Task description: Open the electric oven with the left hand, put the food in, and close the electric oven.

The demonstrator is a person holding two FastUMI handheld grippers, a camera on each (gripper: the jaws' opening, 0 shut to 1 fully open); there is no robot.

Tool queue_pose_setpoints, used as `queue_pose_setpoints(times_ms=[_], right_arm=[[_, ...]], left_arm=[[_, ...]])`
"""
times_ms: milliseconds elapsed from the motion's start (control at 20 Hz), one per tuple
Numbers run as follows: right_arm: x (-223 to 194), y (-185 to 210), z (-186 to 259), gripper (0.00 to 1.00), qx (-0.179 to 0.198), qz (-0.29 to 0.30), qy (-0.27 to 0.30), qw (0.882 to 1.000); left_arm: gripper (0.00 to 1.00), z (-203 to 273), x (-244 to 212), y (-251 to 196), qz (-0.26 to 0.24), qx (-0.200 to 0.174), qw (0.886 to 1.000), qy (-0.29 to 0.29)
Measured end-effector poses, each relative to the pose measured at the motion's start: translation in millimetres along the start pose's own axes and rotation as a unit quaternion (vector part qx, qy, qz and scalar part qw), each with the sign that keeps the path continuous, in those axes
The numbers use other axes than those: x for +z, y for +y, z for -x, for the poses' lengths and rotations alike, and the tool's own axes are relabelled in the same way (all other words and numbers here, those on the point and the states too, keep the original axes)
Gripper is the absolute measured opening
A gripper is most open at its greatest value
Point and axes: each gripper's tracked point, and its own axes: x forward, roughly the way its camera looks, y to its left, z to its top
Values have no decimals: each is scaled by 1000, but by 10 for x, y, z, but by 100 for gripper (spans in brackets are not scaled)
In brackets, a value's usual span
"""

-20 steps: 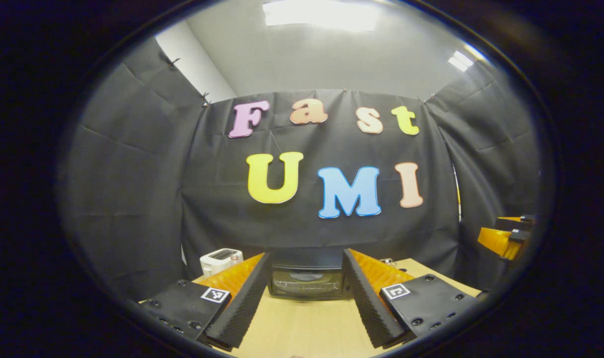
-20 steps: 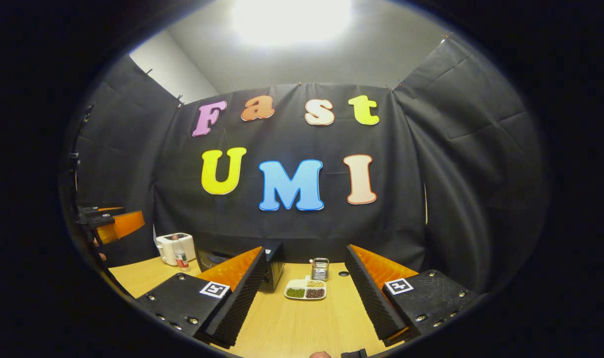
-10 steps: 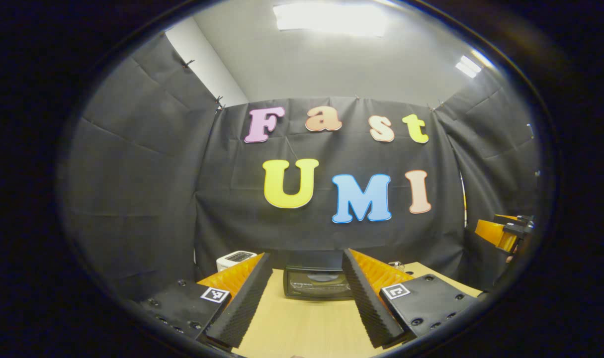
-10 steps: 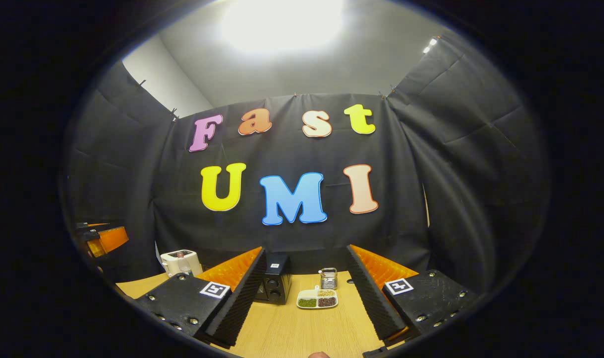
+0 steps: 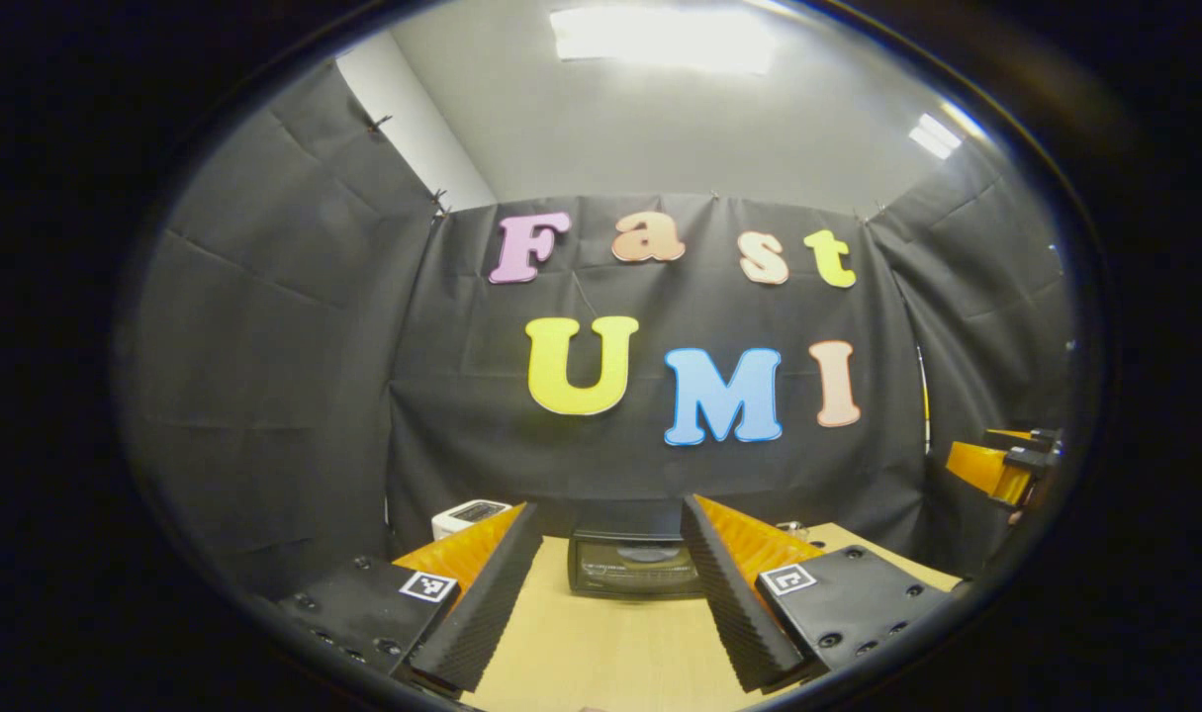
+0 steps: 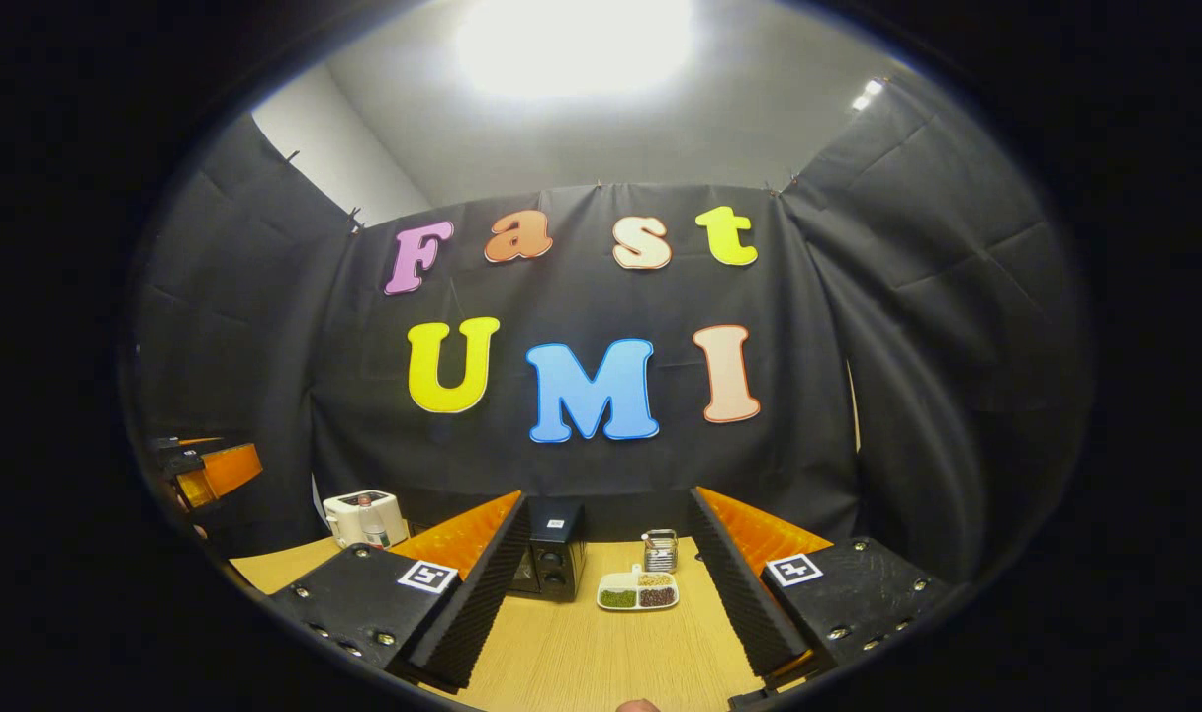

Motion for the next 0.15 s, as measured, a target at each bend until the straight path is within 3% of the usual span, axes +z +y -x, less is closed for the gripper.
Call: queue_pose_setpoints(times_ms=[150], right_arm=[[50, 37, -30, 98, -2, -1, -7, 1000]], left_arm=[[100, -54, 0, 39, -3, -1, 1000, -2]])
